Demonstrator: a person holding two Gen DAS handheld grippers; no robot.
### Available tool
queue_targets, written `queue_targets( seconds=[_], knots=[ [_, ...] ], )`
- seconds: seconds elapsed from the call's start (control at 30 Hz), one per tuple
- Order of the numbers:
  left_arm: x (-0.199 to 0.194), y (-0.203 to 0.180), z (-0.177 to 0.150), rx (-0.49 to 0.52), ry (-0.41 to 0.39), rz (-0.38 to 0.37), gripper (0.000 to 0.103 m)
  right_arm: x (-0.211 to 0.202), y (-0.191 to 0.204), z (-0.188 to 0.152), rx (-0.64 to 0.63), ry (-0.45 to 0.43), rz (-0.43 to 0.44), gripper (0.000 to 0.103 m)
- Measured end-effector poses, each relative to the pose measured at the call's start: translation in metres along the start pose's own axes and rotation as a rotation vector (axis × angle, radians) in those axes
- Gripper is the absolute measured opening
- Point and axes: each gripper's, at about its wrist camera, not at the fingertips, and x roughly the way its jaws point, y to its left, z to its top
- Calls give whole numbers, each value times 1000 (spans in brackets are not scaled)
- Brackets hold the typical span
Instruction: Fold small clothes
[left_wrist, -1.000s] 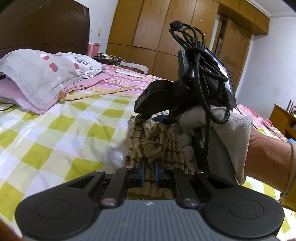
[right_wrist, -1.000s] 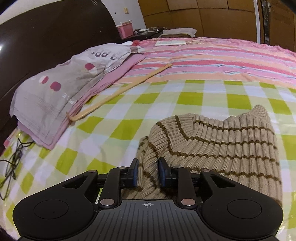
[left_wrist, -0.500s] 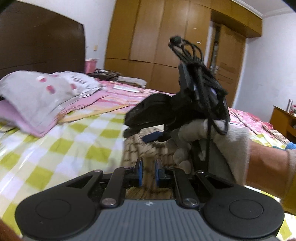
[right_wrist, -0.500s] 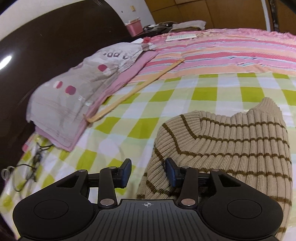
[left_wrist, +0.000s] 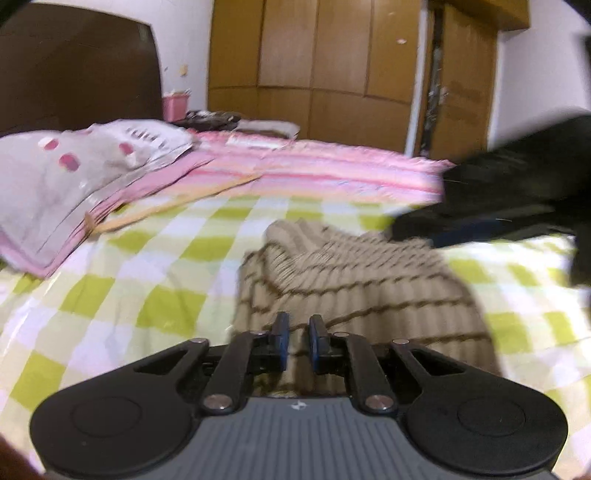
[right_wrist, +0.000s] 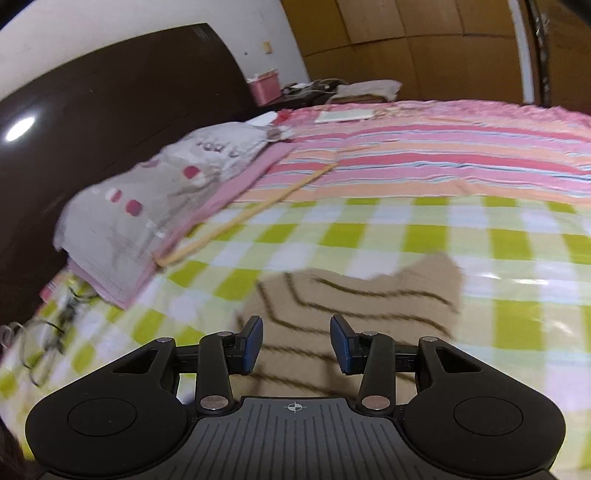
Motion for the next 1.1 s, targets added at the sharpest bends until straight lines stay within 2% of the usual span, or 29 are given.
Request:
queue_targets(
  seconds=[0.27,0.4,0.47,0.57,0.63,0.73,0.83,1.0,1.07,1.1],
  knots=[
    [-1,6,-8,9,12,18,21,-23,-22,-48,25,6,-67,43],
    [-15,16,-4,-57,3,-5,22,-33,-30,-58,98,8,-43,44],
    [-22,25,0,-110,-8,-29,24,-34,-33,-63,116,22,-31,48],
    [-25,34,4,-152,-21,-71,43,-32,-34,-72,136,45,-2,59],
    [-21,35,5,-159,-22,-81,64,-28,-32,-76,135,53,-1,65],
    [-10,29,1,-107,-9,-65,69,-20,-27,-79,122,64,-6,72],
    [0,30,-2,-71,29,-55,76,-18,-25,-78,108,69,-11,73],
    [10,39,-6,-127,90,-62,79,-17,-29,-87,98,91,-12,73],
    [10,42,-8,-148,104,-87,75,-12,-32,-91,124,111,-7,73],
    [10,43,-10,-164,112,-109,69,-10,-33,-93,146,114,-2,73]
  ],
)
